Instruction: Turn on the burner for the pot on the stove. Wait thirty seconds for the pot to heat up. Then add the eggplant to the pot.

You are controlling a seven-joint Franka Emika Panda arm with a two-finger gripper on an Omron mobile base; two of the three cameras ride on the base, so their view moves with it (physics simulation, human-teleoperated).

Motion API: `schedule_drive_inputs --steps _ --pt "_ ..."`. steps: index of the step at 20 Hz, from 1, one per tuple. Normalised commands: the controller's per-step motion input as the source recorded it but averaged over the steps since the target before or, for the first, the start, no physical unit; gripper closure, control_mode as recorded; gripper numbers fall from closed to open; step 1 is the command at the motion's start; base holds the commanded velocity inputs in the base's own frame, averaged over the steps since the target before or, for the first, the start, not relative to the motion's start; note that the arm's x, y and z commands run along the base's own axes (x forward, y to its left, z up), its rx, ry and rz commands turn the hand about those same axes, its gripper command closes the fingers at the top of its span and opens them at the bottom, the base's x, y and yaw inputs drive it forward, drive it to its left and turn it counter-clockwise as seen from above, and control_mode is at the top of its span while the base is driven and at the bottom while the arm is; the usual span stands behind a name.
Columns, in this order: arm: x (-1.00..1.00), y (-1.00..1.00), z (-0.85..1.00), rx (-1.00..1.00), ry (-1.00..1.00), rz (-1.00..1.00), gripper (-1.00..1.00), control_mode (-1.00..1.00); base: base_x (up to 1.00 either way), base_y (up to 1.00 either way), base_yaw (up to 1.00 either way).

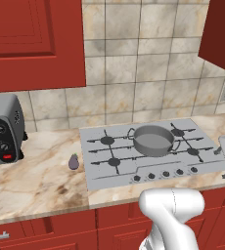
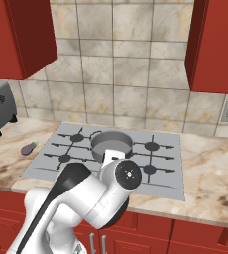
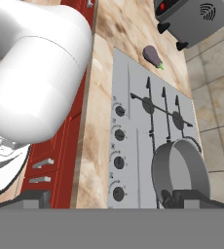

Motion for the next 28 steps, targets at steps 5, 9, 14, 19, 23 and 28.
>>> schedule_drive_inputs --steps 5,9,14,19,23,28 --pt "0.00 0.00 0.00 0.00 0.00 0.00 -1.00 -1.00 0.00 0.00 0.00" --pt "0.00 0.00 0.00 0.00 0.00 0.00 -1.00 -1.00 0.00 0.00 0.00" --pt "0.00 0.00 0.00 0.00 0.00 0.00 -1.00 -1.00 0.00 0.00 0.00" --pt "0.00 0.00 0.00 0.00 0.00 0.00 -1.00 -1.00 0.00 0.00 0.00" --pt "0.00 0.00 0.00 0.00 0.00 0.00 -1.00 -1.00 0.00 0.00 0.00" --pt "0.00 0.00 0.00 0.00 0.00 0.00 -1.00 -1.00 0.00 0.00 0.00"
